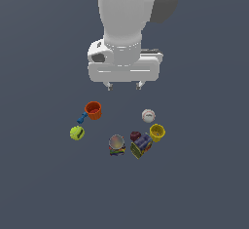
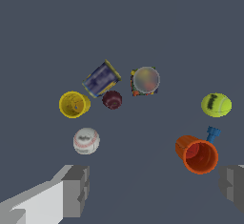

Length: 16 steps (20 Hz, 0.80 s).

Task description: Pick up a designated object from a clutter of objects.

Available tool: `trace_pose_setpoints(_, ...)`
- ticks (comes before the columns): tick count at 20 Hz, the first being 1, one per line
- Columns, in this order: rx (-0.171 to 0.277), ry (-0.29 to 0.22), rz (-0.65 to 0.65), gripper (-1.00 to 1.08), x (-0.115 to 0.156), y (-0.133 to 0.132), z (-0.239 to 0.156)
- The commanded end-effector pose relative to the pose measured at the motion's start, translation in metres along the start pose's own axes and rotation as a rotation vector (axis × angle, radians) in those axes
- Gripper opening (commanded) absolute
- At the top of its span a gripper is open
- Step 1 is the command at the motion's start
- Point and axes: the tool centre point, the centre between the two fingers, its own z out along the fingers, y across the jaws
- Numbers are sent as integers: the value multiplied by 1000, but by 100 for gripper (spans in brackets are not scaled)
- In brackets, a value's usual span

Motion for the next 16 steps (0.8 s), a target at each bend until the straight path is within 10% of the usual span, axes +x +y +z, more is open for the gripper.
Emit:
trace_pose_setpoints(1, 0, 0, -2, 100, 0, -1, 0)
trace_pose_setpoints(16, -19, -1, -221, 100, 0, -18, 38)
